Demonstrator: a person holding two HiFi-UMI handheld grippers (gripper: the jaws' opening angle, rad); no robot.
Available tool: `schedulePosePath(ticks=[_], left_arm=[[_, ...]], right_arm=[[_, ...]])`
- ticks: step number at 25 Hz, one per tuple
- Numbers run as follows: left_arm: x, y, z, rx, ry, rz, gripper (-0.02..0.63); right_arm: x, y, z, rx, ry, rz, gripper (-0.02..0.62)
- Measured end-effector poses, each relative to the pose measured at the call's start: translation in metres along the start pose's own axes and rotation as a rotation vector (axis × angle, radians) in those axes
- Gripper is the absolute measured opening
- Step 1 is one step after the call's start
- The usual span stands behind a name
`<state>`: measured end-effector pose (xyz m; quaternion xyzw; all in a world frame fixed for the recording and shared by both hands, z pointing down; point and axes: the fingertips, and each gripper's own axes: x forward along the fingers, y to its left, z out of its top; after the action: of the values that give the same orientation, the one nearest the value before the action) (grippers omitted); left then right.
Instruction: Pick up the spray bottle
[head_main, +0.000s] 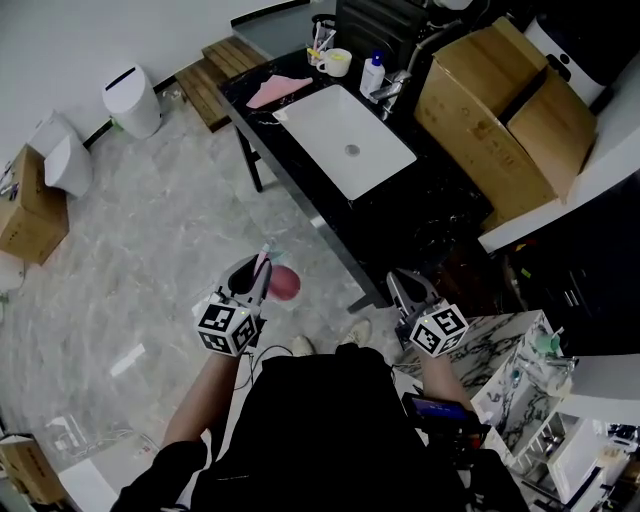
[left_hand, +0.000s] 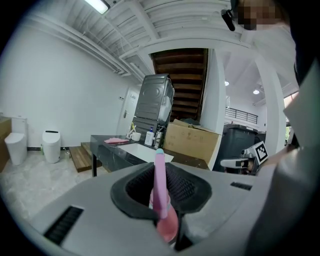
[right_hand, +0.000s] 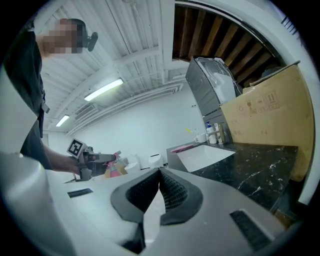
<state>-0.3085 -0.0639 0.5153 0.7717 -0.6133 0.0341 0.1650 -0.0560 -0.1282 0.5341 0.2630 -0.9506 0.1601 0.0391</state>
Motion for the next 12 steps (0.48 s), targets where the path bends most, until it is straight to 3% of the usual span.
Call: schedulePosePath(ticks=[12], left_arm=[[-0.009,-0.007,0.007,0.007,-0.018,-0.058,0.067]], right_arm=[[-0.010,0.016,-0.003,-0.004,-0.010,-0.039,0.026]])
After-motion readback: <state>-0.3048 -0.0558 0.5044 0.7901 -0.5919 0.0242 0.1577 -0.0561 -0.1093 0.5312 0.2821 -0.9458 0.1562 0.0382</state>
